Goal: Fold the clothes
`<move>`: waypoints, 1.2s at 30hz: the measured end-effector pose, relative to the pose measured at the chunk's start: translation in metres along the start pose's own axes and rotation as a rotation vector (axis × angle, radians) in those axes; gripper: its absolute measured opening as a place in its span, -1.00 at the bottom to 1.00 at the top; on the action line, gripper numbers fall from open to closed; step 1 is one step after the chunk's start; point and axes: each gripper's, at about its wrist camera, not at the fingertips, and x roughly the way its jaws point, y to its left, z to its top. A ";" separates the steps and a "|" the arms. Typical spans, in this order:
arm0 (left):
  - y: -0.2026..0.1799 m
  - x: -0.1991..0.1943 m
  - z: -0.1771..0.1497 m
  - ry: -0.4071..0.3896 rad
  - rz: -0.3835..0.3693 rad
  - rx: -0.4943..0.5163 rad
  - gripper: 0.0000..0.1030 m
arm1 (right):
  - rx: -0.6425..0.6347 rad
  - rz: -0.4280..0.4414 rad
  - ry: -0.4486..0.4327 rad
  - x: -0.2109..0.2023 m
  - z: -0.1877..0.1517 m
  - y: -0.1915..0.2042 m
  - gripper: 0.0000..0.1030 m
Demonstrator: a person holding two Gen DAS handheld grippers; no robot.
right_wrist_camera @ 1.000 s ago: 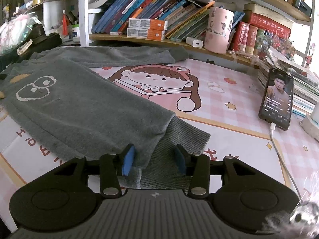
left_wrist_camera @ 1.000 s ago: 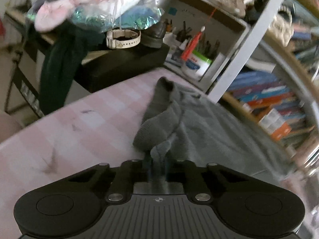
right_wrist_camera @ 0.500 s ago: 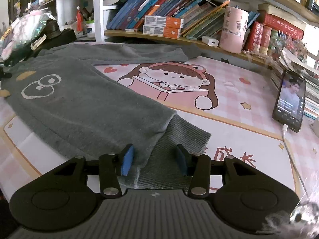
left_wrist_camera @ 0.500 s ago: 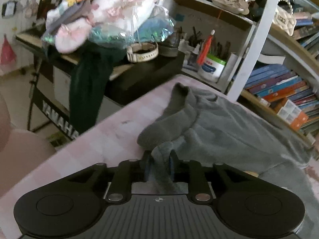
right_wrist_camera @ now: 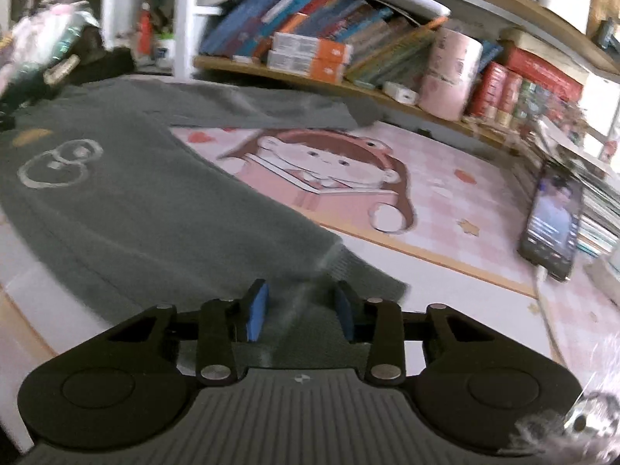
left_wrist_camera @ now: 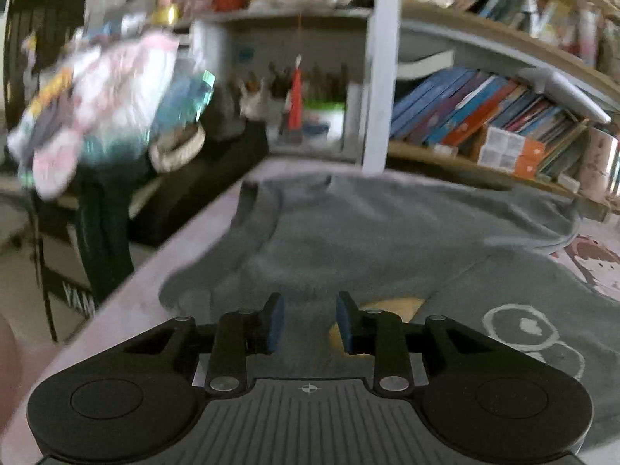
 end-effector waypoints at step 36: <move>0.005 0.000 -0.006 0.036 0.044 0.033 -0.61 | 0.044 0.103 -0.099 -0.008 0.006 0.005 -0.21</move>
